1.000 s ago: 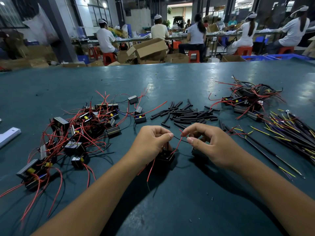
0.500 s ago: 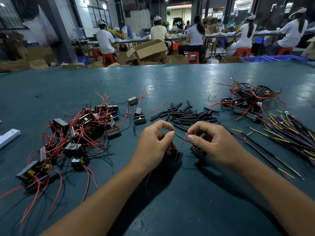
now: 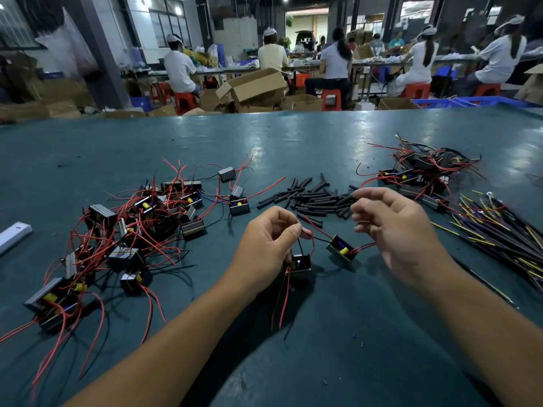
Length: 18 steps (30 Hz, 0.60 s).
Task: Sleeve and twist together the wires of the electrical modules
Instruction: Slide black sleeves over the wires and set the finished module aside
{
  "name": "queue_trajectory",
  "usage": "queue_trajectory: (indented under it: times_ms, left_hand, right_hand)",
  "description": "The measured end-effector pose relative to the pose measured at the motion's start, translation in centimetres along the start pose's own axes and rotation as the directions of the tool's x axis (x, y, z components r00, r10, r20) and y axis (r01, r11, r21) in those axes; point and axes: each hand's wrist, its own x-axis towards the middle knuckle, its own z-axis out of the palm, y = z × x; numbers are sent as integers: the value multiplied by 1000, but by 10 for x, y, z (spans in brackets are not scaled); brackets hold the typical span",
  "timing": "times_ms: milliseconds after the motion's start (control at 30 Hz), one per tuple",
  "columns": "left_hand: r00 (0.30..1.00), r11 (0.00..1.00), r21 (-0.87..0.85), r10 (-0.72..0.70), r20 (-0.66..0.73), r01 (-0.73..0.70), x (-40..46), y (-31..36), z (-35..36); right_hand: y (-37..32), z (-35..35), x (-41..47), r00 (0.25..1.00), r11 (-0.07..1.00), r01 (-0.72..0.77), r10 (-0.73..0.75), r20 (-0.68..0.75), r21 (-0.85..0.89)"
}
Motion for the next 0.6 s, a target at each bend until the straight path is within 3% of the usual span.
queue_trajectory:
  times_ms: [67,133,267,333,367,400,433,467,500,533,600]
  left_hand:
    - [1000,1000,-7,-5,-28,5,0,1,0]
    - [999,999,-28,-20,-48,19,0,1,0]
    - [997,997,-66,-45,-63,41,0,3,2]
    - [997,997,-67,-49,-55,45,0,3,4]
    - [997,997,-64,-50,-54,47,0,3,4]
    - [997,997,-61,-51,-58,48,0,3,5]
    - [997,997,-60,-55,-63,51,1,2,5]
    - [996,997,-62,-59,-63,56,1,2,5]
    - [996,996,-69,-62,-57,58,1,1,6]
    - [997,995,-77,-61,-47,57,1,1,6]
    - [998,994,-96,-52,-28,49,0,2,7]
  right_hand:
    - [-4,-2,5,986,959,-123,147,-77,256]
    - [-6,-9,11,956,913,-192,257,-143,359]
    - [-6,-21,22,899,895,-319,390,-198,313]
    - [-7,-22,30,918,930,-340,360,-165,140]
    - [-7,-19,35,947,950,-303,293,-130,-71]
    - [-6,-17,41,981,892,-195,184,-66,-407]
    - [-4,-12,49,993,708,-23,95,63,-706]
    - [-3,-4,56,973,483,152,80,216,-862]
    - [0,6,62,939,320,276,110,325,-906]
    - [2,16,66,910,244,342,154,384,-908]
    - [8,35,74,879,208,390,207,430,-897]
